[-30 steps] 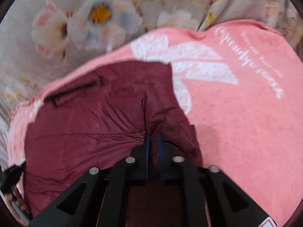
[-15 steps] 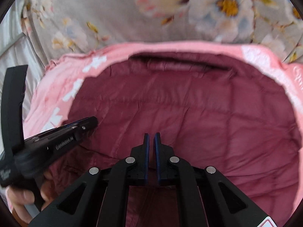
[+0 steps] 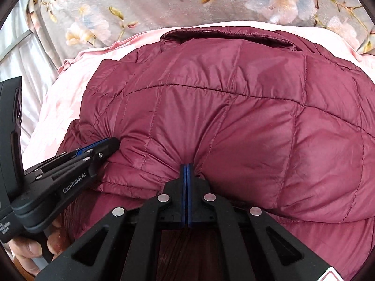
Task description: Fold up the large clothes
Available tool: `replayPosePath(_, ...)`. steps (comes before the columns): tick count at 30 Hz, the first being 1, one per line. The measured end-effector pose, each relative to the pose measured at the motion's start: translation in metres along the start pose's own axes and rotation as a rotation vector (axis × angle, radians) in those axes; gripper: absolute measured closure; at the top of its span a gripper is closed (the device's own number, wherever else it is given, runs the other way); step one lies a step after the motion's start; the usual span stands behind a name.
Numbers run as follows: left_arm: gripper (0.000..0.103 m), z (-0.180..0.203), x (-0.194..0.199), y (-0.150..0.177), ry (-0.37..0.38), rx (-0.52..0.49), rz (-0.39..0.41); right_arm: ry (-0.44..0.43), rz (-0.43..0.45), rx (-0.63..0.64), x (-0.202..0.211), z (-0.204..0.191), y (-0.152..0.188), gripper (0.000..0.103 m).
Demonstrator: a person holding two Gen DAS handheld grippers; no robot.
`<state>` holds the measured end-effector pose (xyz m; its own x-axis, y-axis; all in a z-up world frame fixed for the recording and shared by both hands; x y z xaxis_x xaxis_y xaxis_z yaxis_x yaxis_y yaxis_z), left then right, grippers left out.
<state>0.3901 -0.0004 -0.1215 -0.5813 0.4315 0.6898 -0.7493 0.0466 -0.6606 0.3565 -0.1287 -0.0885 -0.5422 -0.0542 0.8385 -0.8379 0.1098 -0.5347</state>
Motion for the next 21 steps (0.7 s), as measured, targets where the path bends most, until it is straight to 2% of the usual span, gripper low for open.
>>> replayPosePath(7, 0.093, 0.003, 0.006, 0.007, -0.025, -0.015, 0.004, -0.025, -0.011, 0.010, 0.003, 0.001, 0.004, 0.103)
replayPosePath(11, 0.092, -0.006, 0.017, 0.001, 0.025, 0.044, 0.031, -0.077, -0.031, -0.008, 0.015, 0.016, -0.010, 0.100)
replayPosePath(13, 0.079, -0.010, 0.029, -0.008, 0.041, 0.063, 0.054, -0.069, 0.001, -0.050, 0.027, 0.037, -0.028, 0.092)
replayPosePath(15, 0.049, -0.010, 0.043, -0.025, 0.060, 0.062, 0.095, -0.071, 0.026, -0.130, 0.035, 0.062, -0.049, 0.066)
replayPosePath(17, 0.045, -0.010, 0.052, -0.052, 0.099, 0.084, 0.141, -0.090, 0.030, -0.242, 0.034, 0.091, -0.072, 0.065)
replayPosePath(21, 0.039, -0.009, 0.035, -0.101, 0.219, 0.184, 0.119, -0.132, -0.004, -0.398, 0.010, 0.125, -0.113, 0.065)
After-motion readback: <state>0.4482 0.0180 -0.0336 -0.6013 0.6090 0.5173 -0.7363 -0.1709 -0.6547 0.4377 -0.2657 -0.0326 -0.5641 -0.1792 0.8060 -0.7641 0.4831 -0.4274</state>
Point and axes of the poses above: each gripper's, at about its wrist camera, not at the fingertips, and x roughly against the way its jaws point, z to its right, y to its underside, the point moved 5 cm from there along -x, roughly the way its jaws point, and after that the axes turned 15 degrees about y, right-handed, at the moved point
